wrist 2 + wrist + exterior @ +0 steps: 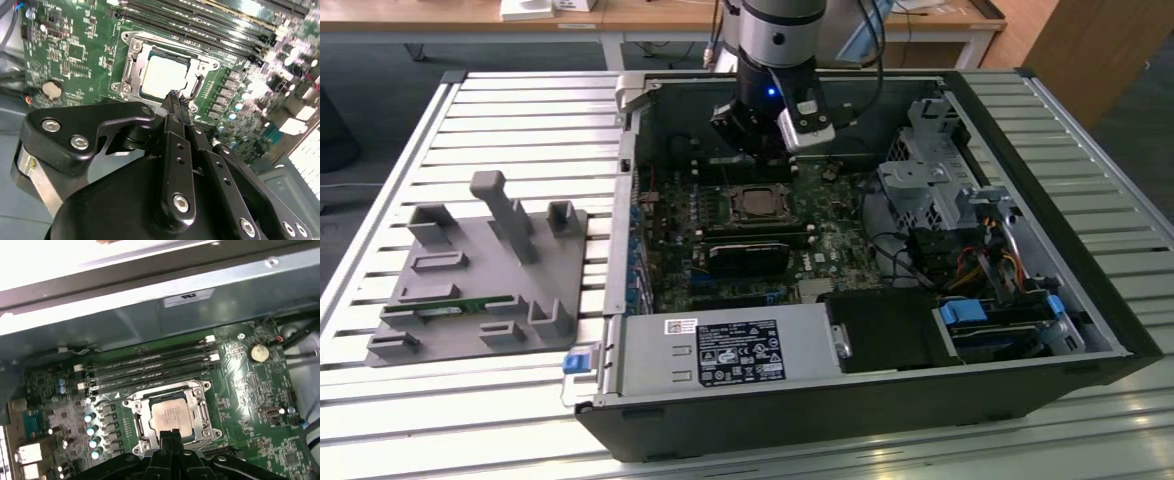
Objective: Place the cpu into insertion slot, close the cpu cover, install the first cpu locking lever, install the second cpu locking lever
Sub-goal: 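Install the first cpu locking lever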
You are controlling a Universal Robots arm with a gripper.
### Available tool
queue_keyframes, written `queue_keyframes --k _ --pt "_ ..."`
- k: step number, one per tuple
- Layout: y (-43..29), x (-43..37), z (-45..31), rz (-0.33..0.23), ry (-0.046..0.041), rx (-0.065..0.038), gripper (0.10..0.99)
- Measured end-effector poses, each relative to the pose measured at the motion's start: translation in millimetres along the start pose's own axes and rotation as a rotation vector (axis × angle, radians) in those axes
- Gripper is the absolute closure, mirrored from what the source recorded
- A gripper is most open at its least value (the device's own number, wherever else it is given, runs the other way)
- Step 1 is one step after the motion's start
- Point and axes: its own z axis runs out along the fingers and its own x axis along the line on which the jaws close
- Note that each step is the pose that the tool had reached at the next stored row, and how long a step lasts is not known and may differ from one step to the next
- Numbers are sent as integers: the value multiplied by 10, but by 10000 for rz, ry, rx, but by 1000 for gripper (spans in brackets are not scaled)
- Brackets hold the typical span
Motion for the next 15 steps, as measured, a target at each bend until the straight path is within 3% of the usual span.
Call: queue_keyframes --k 12,15 --pt "-2 0 21 -2285 167 55 980" --pt "-4 11 23 -2449 161 58 980"
